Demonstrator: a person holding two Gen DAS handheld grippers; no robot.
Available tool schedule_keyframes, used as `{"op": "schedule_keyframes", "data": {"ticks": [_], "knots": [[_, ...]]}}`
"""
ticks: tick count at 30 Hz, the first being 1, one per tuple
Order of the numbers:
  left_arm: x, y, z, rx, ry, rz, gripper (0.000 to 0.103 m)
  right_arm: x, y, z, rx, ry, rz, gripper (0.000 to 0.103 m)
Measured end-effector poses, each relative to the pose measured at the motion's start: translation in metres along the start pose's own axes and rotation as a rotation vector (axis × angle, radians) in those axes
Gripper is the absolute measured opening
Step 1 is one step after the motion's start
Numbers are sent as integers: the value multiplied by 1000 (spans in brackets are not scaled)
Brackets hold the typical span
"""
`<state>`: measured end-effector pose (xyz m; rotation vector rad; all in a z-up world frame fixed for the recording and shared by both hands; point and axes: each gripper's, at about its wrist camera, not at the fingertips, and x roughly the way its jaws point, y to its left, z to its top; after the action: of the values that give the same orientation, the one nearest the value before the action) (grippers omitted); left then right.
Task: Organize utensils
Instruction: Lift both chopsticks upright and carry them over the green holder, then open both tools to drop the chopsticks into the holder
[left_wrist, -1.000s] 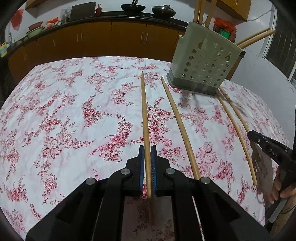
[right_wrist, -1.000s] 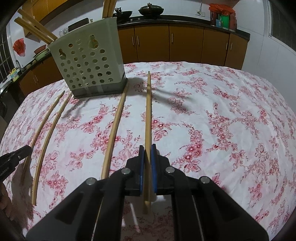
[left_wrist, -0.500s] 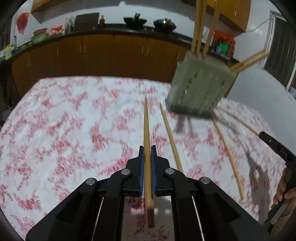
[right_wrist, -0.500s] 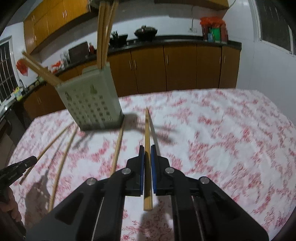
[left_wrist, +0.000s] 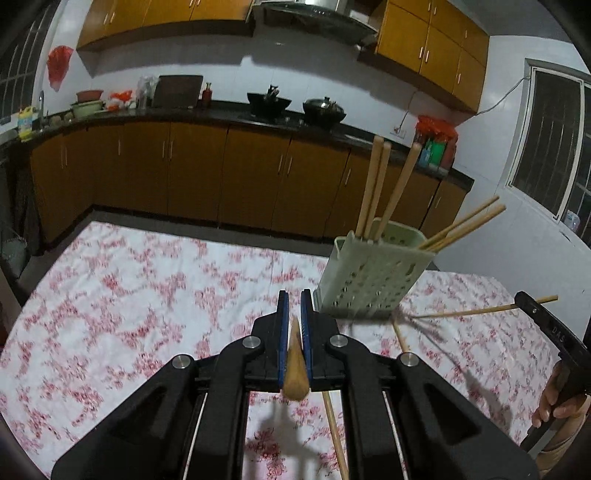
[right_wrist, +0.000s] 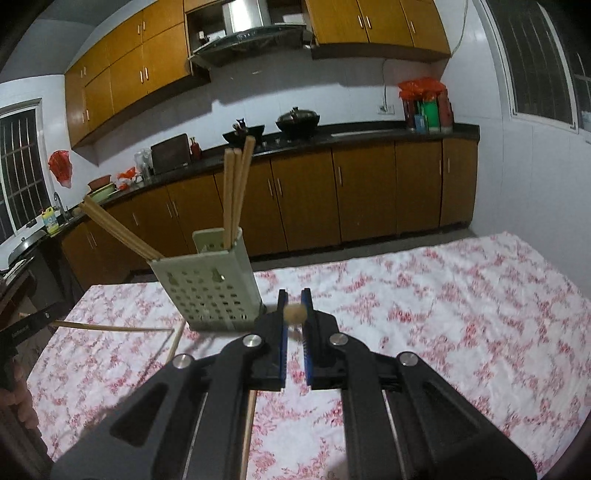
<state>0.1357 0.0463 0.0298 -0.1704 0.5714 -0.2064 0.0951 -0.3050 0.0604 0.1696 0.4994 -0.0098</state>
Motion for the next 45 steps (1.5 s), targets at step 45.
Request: {"op": "schedule_keyframes", "data": {"ticks": [45], "knots": [[-12, -113, 147, 68, -567, -9, 7, -13, 40, 138, 27, -379, 177, 8]]}}
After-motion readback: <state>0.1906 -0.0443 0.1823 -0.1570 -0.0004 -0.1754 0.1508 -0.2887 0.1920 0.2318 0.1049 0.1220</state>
